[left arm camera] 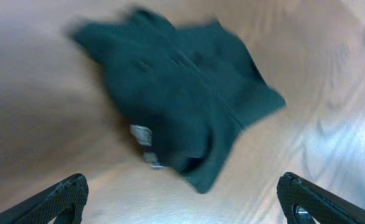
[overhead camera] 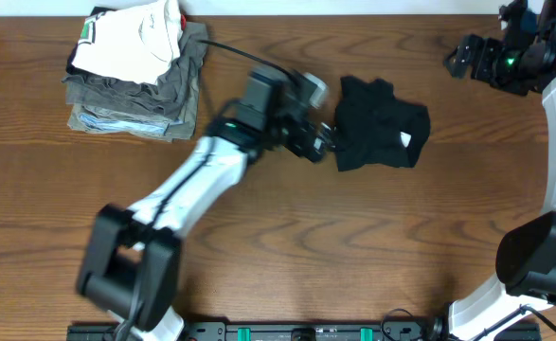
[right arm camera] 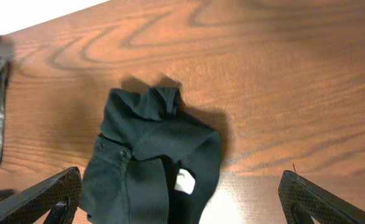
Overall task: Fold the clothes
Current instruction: 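Lift the right gripper away and move the left gripper toward the shirt, then grasp the folded black shirt's left edge with the left gripper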
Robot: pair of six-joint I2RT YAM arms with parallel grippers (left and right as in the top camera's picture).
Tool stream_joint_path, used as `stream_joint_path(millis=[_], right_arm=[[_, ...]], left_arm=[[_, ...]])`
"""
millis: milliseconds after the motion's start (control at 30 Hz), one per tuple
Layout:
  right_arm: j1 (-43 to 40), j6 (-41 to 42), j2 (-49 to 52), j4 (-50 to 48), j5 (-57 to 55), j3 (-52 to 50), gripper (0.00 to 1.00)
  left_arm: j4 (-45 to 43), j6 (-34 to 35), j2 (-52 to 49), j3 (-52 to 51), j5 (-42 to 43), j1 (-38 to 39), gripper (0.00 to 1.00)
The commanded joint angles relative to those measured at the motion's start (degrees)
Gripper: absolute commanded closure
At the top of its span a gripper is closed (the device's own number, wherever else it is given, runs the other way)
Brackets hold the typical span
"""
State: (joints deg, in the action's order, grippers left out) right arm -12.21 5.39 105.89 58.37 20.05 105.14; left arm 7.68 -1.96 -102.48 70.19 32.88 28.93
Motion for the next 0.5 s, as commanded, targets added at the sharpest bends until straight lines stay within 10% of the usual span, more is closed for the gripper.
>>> stream_joint_path(millis=[0,367,467], right_arm=[[-0.24,-1.01,0.61,0.57,-0.94,-0.42,0.01],[-0.26,-1.22,0.61,0.66,-2.84,-0.42,0.01],[-0.26,-1.20,0.61,0.63,-3.78,-0.42,0.01]], left_arm=[[-1.14,-0.79,-2.03,0.26,1.66,3.37,0.02],[-11.45,0.37,-2.16,0.26,-2.27,5.90,0.03],[-15.72,1.90,-3.13,0.28,-2.25,6.75,0.18]])
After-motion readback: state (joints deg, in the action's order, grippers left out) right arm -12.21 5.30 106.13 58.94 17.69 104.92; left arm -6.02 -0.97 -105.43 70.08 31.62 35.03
